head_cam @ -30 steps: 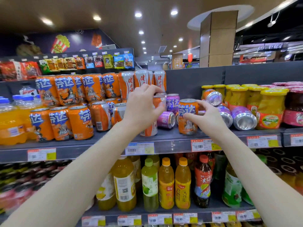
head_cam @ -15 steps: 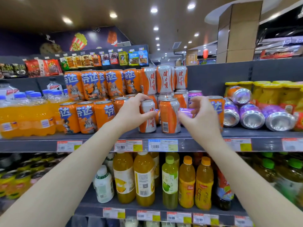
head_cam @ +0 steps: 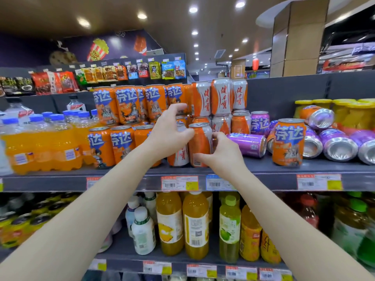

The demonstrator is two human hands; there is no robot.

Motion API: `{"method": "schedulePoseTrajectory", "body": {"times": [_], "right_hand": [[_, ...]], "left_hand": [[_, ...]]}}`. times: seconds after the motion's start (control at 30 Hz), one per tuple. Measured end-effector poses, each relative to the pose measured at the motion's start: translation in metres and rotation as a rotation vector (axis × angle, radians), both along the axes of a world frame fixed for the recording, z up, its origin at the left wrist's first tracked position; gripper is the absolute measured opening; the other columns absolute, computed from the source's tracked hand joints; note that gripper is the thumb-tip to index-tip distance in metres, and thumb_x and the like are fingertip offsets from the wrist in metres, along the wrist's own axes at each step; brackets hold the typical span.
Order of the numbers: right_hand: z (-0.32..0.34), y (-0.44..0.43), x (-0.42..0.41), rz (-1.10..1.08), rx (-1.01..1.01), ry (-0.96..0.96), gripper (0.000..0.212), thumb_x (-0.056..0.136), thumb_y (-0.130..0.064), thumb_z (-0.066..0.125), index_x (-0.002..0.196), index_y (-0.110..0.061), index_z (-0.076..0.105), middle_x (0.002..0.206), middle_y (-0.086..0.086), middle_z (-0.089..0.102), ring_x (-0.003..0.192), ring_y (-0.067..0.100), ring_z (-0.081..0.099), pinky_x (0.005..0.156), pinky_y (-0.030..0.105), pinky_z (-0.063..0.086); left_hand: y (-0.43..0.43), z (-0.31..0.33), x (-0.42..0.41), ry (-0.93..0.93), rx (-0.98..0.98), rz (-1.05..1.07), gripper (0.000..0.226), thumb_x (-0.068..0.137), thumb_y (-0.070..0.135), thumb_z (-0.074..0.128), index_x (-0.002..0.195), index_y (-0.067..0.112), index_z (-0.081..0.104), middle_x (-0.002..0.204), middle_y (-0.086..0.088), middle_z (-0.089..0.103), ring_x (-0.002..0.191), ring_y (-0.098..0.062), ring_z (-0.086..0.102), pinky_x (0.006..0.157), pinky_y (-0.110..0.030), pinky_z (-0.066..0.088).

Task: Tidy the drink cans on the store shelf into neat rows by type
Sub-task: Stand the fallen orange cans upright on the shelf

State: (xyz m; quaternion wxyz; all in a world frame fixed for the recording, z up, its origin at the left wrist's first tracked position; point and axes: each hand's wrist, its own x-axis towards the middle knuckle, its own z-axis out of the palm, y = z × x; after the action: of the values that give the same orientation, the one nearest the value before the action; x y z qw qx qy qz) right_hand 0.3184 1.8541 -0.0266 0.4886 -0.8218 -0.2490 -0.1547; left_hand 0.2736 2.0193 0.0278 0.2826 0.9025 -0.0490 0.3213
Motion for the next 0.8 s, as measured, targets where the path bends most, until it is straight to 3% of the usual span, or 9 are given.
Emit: {"method": "schedulePoseTrajectory", "body": {"times": [0.13, 0.23, 0.3, 0.37, 0.43, 0.5, 0.67, 0.8], "right_hand": [[0.005, 0.002, 0.004, 0.104, -0.06, 0.029, 0.056, 0.078, -0.03, 0.084, 0.126, -0.031, 0.055, 0.105, -0.017, 0.061, 0.094, 0.001, 0.061, 0.076, 0.018, 0.052], [0.014, -0.012, 0.02, 0.139, -0.099, 0.07, 0.055, 0.081, -0.014, 0.075, 0.132, -0.024, 0.059, 0.116, -0.009, 0.068, 0.097, 0.006, 0.066, 0.082, 0.028, 0.058], [0.019, -0.019, 0.034, 0.02, -0.16, -0.059, 0.058, 0.08, -0.012, 0.074, 0.136, -0.022, 0.059, 0.127, -0.004, 0.065, 0.11, 0.012, 0.062, 0.091, 0.031, 0.055], [0.022, -0.019, 0.047, -0.083, -0.374, -0.182, 0.064, 0.08, -0.023, 0.076, 0.14, -0.024, 0.054, 0.134, -0.001, 0.061, 0.122, 0.021, 0.055, 0.1, 0.041, 0.05], [0.022, -0.014, 0.055, -0.14, -0.653, -0.193, 0.072, 0.08, -0.042, 0.074, 0.146, -0.029, 0.046, 0.137, 0.001, 0.057, 0.127, 0.028, 0.047, 0.106, 0.049, 0.039], [0.02, -0.008, 0.062, -0.15, -0.767, -0.166, 0.076, 0.081, -0.051, 0.071, 0.148, -0.032, 0.041, 0.139, 0.001, 0.054, 0.13, 0.03, 0.04, 0.107, 0.052, 0.029], [0.021, -0.004, 0.067, -0.144, -0.707, -0.208, 0.059, 0.08, -0.059, 0.071, 0.131, -0.034, 0.056, 0.123, -0.003, 0.061, 0.121, 0.023, 0.043, 0.102, 0.049, 0.028], [0.029, -0.02, 0.067, -0.157, -0.637, -0.243, 0.059, 0.073, -0.057, 0.073, 0.125, -0.032, 0.059, 0.117, -0.005, 0.062, 0.119, 0.024, 0.045, 0.102, 0.051, 0.028]], "left_hand": [[-0.008, 0.006, -0.001, -0.077, 0.222, -0.019, 0.061, 0.089, 0.03, 0.066, 0.146, 0.027, 0.044, 0.144, 0.006, 0.051, 0.135, -0.012, 0.044, 0.108, -0.032, 0.041], [-0.007, 0.003, 0.006, -0.051, 0.412, 0.026, 0.057, 0.088, 0.045, 0.068, 0.14, 0.03, 0.052, 0.136, 0.003, 0.059, 0.127, -0.019, 0.053, 0.107, -0.045, 0.045], [-0.006, 0.002, 0.01, -0.055, 0.468, 0.045, 0.054, 0.088, 0.049, 0.067, 0.137, 0.031, 0.054, 0.133, 0.003, 0.061, 0.123, -0.021, 0.056, 0.106, -0.048, 0.044], [-0.006, 0.002, 0.012, -0.04, 0.463, 0.034, 0.051, 0.088, 0.052, 0.066, 0.134, 0.031, 0.057, 0.13, 0.004, 0.062, 0.121, -0.02, 0.057, 0.106, -0.048, 0.045], [-0.004, 0.002, 0.013, -0.021, 0.418, 0.008, 0.05, 0.088, 0.054, 0.066, 0.132, 0.031, 0.058, 0.127, 0.006, 0.063, 0.118, -0.018, 0.058, 0.105, -0.048, 0.047], [-0.003, 0.002, 0.013, -0.016, 0.383, -0.014, 0.049, 0.087, 0.055, 0.067, 0.13, 0.032, 0.06, 0.125, 0.007, 0.063, 0.116, -0.016, 0.059, 0.102, -0.046, 0.049], [-0.002, 0.0, 0.014, 0.006, 0.349, -0.036, 0.05, 0.086, 0.056, 0.067, 0.13, 0.033, 0.058, 0.126, 0.009, 0.061, 0.117, -0.013, 0.058, 0.101, -0.045, 0.05], [-0.001, 0.003, 0.016, 0.025, 0.336, -0.052, 0.05, 0.086, 0.05, 0.069, 0.131, 0.033, 0.057, 0.126, 0.009, 0.06, 0.117, -0.012, 0.057, 0.099, -0.044, 0.052]]}}
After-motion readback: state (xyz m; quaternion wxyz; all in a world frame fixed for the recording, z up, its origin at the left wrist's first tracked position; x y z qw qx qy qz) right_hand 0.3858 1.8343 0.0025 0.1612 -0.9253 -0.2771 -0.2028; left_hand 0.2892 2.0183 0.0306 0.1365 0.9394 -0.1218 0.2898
